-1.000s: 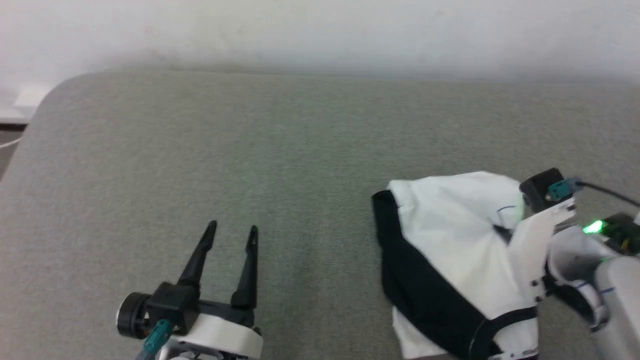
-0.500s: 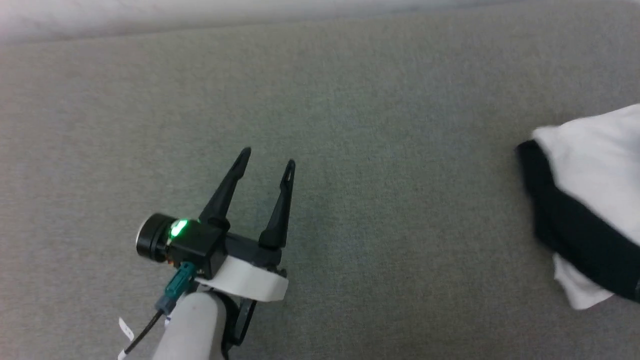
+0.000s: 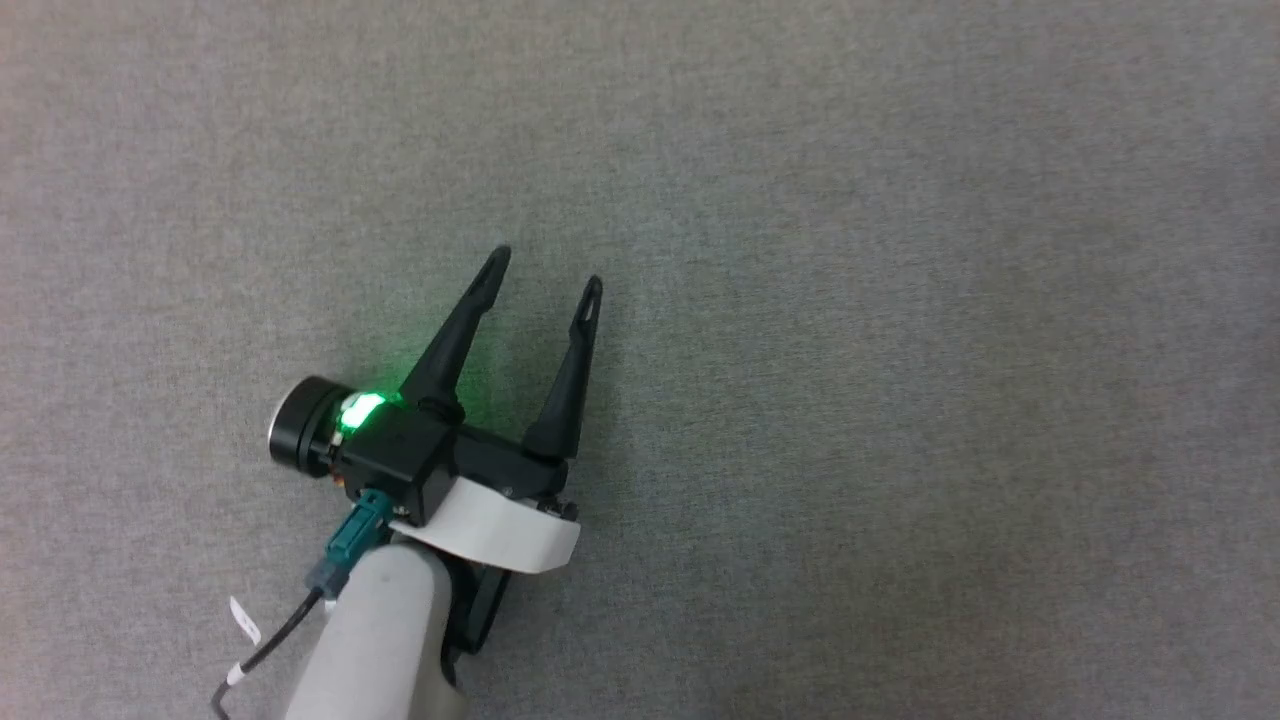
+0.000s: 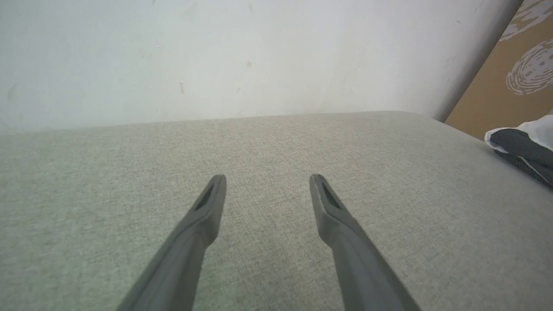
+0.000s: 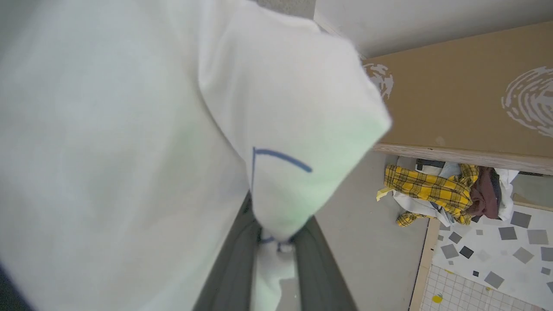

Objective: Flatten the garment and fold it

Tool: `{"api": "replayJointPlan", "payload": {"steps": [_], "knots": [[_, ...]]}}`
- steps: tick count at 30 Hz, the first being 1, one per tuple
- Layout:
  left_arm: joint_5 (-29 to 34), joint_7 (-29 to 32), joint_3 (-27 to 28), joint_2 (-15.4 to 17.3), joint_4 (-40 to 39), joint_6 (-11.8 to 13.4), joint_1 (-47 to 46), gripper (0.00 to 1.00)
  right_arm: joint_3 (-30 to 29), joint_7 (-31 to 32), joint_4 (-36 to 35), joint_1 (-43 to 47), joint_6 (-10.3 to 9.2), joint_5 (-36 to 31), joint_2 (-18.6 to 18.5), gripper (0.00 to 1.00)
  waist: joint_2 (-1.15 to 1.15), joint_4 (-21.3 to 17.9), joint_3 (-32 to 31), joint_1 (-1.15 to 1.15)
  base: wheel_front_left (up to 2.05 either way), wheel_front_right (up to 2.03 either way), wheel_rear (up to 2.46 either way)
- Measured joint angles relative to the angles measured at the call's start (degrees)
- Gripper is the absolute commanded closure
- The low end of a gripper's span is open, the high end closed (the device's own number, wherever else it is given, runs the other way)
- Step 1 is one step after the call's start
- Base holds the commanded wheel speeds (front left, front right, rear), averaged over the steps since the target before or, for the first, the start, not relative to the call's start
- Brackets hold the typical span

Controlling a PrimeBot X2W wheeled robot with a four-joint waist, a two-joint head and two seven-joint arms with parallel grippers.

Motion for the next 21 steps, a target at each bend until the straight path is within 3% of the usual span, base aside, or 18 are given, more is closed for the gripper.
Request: {"api": "replayJointPlan", "payload": {"steps": [6, 7, 8, 21], "knots": [[0.0, 0.0, -0.4, -0.1, -0.7, -0.1, -1.5, 0.0, -4.1, -3.8, 6.0, -1.3, 0.01, -5.3, 1.0, 1.0, 0.0, 0.9, 2.1, -0.01, 0.0, 0.0, 0.0], [0.0, 0.0, -0.3, -0.2, -0.7, -0.1, -1.5, 0.0, -5.0, -4.5, 6.7, -1.4, 0.01, -6.3, 1.5, 0.65, 0.0, 1.1, 2.2, 0.0, 0.0, 0.0, 0.0], [0.0, 0.0, -0.2, -0.3, -0.7, -0.1, -1.5, 0.0, -5.8, -5.3, 7.1, -1.6, 0.01, -7.2, 1.9, 0.0, 0.0, 1.2, 2.2, 0.0, 0.0, 0.0, 0.0], [-0.9, 0.0, 2.8, -0.4, 2.2, 0.0, 5.2, 0.0, -7.2, -13.3, 5.4, -5.8, 0.01, -13.9, 9.2, 0.0, 0.0, 1.2, -6.3, -0.01, 0.0, 0.0, 0.0]]}}
